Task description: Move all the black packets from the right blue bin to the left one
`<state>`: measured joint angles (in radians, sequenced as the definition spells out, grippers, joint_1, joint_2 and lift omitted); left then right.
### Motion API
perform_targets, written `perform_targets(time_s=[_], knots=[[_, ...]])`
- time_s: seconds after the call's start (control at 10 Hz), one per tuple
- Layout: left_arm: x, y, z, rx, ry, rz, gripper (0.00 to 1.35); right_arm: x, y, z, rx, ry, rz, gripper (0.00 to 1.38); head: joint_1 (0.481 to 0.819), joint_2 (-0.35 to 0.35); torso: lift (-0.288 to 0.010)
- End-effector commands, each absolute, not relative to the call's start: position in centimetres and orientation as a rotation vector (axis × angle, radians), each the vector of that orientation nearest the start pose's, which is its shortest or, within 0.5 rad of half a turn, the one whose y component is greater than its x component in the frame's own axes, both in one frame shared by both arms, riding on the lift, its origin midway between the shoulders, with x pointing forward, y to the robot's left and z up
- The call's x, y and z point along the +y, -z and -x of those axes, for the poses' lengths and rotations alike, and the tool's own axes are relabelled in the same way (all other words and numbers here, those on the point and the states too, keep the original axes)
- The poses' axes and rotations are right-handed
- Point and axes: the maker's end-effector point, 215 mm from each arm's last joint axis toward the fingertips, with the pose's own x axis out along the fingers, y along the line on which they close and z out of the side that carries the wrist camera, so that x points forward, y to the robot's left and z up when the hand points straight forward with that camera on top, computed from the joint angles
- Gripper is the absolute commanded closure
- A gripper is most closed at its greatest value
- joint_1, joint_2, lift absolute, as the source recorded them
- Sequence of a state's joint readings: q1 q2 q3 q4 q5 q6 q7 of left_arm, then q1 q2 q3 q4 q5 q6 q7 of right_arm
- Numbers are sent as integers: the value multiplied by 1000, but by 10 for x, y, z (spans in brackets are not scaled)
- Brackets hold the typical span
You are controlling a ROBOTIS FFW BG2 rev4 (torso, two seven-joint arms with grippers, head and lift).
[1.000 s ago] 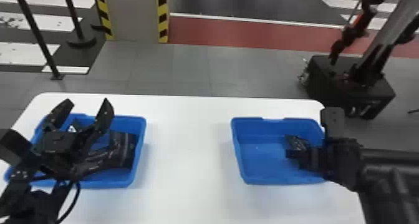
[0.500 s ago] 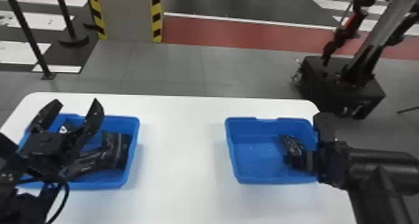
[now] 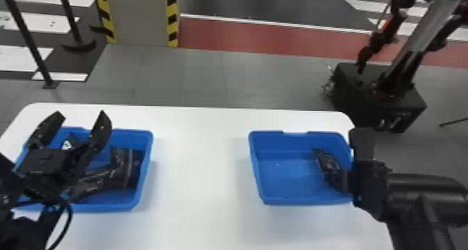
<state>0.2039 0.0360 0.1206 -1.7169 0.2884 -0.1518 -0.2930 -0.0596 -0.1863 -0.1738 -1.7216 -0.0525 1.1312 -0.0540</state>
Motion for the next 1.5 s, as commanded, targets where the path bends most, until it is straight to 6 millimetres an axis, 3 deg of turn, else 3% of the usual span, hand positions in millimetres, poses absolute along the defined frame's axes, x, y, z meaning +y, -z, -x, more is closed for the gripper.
perform_targets(time_s=[0.0,0.2,0.4,0.5,0.6,0.7,0.9,1.2,1.4], knots=[[258,315,-524,-142,154,204,154,-406,497,-492,856,270,67,1168,695,-162,-110],[258,314,-524,-144,153,203,154,-404,487,-495,791,275,80,1168,695,-160,-110],[259,311,-524,-154,152,206,154,-395,463,-500,676,265,80,1168,695,-158,-110],[260,310,-522,-161,149,213,154,-387,442,-505,581,252,80,1168,695,-153,-110],[260,309,-522,-166,146,226,153,-375,406,-511,450,226,75,1168,695,-145,-110],[262,309,-522,-168,142,248,148,-352,367,-515,328,160,72,1168,695,-139,-110],[259,319,-523,-132,145,294,154,-290,333,-517,198,-21,26,1168,695,-90,-110],[248,319,-525,-126,175,339,154,-196,324,-514,135,-273,-61,1168,695,5,-110],[234,307,-530,-151,212,389,154,-147,358,-537,151,-457,-104,1168,695,63,-110]])
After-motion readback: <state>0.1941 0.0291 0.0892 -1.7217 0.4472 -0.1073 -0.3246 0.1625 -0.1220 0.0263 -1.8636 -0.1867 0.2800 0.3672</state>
